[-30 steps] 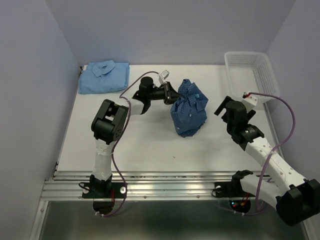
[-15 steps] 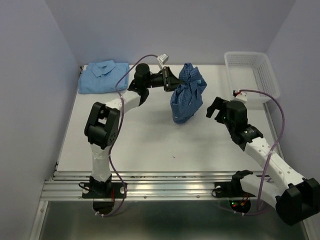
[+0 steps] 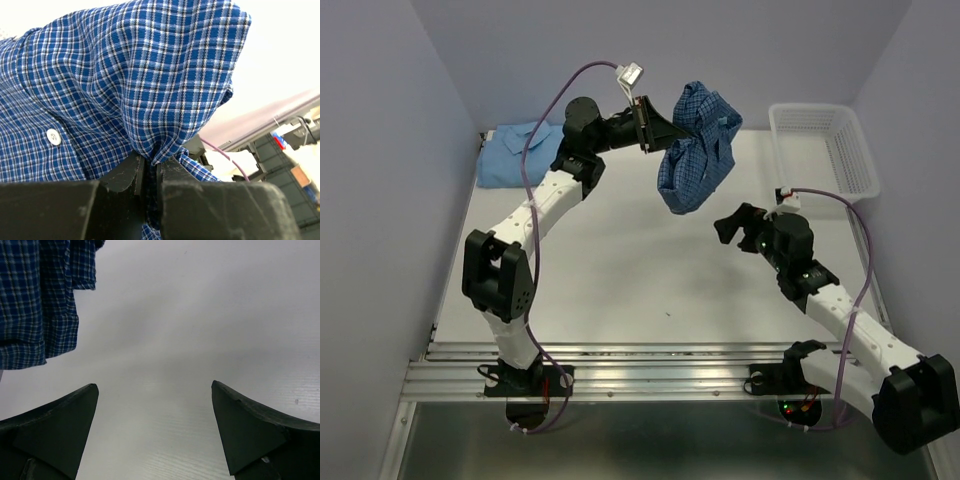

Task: Fold and stack the long sleeve shirts
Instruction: Fold the shirt

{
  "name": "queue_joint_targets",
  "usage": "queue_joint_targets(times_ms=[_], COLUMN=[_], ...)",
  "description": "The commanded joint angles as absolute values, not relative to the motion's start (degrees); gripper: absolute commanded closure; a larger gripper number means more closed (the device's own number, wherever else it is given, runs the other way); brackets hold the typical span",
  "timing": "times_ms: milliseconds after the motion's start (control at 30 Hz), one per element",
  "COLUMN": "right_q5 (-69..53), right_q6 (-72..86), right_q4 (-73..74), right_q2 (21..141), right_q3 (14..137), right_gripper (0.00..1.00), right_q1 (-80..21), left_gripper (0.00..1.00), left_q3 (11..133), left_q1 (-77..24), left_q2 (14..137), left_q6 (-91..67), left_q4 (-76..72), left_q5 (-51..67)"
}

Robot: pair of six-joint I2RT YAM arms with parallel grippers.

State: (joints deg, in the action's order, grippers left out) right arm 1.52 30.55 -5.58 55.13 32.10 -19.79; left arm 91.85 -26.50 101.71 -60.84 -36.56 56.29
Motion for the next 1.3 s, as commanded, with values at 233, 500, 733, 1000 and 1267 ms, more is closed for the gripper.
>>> queue_joint_targets(times_ms=[233, 500, 733, 1000, 1267], right_q5=[33.3, 42.7, 44.9, 43.5, 41.0], right_q6=[34.5, 32.3, 30.6, 30.5, 29.7], right_q4=[13.7, 19.9, 21.4, 21.9, 22.0], right_q2=[47.9, 41.8, 38.1, 40.9, 43.8], right_q3=[42.2, 47.1, 47.6, 47.5, 47.6], right_gripper=[0.00, 0.00, 0.00, 0.00, 0.00], right_q1=[-19.3, -19.3, -19.3, -19.3, -19.3], left_gripper=[1.00, 1.00, 1.00, 1.00, 1.00], left_q3=[88.3, 97.0, 104.8, 103.6, 107.1], left_q1=[-30.4, -39.0, -39.6, -38.7, -38.2], left_q2=[104.7, 113.9, 112.3, 99.4, 102.2], left_q6=[-59.9, -64.2, -44.0, -27.8, -22.5], left_q4=[-36.5, -37.4, -6.9, 21.1, 34.2], left_q5=[49.7, 49.8, 33.9, -8.0, -29.9])
